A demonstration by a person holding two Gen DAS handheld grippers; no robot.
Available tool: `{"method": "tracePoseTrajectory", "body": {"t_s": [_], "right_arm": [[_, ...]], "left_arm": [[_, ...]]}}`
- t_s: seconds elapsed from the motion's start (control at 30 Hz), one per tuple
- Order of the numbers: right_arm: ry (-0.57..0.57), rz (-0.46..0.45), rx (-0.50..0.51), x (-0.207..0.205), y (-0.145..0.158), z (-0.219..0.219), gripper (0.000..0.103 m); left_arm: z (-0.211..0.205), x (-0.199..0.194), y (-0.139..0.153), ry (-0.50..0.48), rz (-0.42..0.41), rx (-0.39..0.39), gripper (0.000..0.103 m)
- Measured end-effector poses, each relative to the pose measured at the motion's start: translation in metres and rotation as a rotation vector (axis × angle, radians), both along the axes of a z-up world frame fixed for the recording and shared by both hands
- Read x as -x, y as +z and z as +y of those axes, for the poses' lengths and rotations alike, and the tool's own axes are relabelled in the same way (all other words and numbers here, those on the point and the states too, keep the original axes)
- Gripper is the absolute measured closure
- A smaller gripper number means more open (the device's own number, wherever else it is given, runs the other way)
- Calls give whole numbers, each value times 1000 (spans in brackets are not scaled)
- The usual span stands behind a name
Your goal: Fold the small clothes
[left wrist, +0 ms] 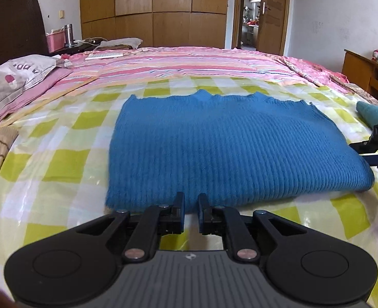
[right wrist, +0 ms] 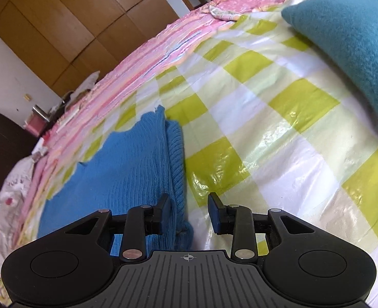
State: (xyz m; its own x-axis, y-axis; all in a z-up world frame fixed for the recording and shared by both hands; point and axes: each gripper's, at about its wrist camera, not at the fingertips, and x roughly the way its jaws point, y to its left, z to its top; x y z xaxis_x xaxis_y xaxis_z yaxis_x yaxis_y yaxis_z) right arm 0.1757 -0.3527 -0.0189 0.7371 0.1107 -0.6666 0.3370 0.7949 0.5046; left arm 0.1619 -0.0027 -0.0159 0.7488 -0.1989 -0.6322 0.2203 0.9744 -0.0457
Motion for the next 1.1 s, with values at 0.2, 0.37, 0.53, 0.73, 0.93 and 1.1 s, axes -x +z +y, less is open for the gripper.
{"method": "tracePoseTrajectory", "body": {"t_s": [0.2,0.37,0.53,0.73,0.93,1.1], "right_arm": [[-11,-48,139,11,27,14,70],[116,-84,208,2,49,56,70],[285,-83,249,-29,57,123,70],[464,-27,267,-79,56,210,63],[587,16,382,-118,51,301,54],[608,83,518,-149,34,349,53]], "left_arm": [[24,6,4,105,-26,62,85],[55,6,4,220,-24,126,83],[81,4,-7,259,14,223,82],[88,3,-14,214,22,301,75],[94,1,-17,181,33,350,74],[98,0,-16,160,38,369,74]]}}
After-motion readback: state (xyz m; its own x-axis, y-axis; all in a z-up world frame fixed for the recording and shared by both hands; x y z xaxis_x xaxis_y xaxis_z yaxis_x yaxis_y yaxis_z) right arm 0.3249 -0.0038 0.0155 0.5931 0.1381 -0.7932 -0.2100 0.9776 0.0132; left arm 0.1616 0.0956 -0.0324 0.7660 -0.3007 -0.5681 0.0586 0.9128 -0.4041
